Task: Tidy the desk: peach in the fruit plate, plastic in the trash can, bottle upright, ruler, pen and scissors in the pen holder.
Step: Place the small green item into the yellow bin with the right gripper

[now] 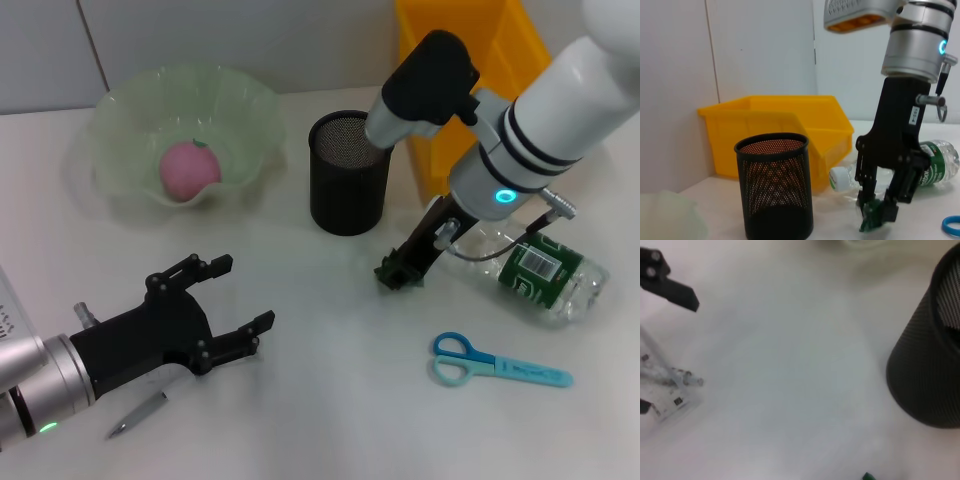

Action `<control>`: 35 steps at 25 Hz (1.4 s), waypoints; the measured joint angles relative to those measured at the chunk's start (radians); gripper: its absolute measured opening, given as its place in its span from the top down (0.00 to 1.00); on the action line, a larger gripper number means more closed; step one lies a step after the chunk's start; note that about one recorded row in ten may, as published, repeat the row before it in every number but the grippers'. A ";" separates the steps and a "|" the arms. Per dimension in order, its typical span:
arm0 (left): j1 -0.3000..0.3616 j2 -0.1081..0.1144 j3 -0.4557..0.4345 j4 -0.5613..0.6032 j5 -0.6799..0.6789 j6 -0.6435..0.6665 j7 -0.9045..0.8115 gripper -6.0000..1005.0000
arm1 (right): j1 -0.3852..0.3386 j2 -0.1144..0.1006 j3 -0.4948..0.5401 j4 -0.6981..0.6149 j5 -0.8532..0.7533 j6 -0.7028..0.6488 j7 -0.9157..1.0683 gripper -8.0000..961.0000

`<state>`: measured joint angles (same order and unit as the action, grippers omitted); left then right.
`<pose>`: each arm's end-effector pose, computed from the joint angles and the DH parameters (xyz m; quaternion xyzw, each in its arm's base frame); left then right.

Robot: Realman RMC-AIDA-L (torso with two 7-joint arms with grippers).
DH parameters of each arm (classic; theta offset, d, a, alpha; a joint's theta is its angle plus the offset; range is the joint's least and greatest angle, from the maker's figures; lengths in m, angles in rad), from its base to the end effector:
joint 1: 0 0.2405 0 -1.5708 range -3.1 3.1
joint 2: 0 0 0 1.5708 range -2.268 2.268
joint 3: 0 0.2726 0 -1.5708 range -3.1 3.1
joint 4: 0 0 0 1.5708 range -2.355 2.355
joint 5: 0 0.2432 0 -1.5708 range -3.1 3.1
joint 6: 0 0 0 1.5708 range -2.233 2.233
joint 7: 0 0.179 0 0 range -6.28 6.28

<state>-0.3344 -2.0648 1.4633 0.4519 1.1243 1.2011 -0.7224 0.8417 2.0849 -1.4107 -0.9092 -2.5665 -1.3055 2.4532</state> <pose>-0.3031 0.3322 -0.1181 -0.9329 -0.0926 -0.2515 0.2405 0.1906 0.4432 -0.0988 -0.9302 0.2777 -0.1865 0.1508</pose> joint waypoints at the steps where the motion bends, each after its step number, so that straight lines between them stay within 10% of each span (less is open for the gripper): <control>1: 0.000 0.000 0.000 0.000 0.000 0.000 0.000 0.16 | -0.011 -0.001 0.002 -0.030 0.000 -0.016 0.006 0.53; 16: -0.005 0.000 0.005 -0.009 0.000 0.005 -0.001 0.16 | -0.160 -0.007 0.275 -0.556 -0.199 -0.119 0.091 0.66; 31: -0.012 0.000 0.006 -0.010 0.002 0.007 -0.012 0.16 | -0.080 -0.019 0.316 -0.167 -0.238 0.308 0.013 0.62; 35: -0.012 0.000 0.006 -0.010 0.002 0.008 -0.014 0.16 | -0.069 -0.018 0.315 -0.141 -0.238 0.329 -0.001 0.48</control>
<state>-0.3467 -2.0647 1.4695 0.4417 1.1261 1.2088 -0.7364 0.7731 2.0673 -1.0956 -1.0500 -2.8049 -0.9763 2.4522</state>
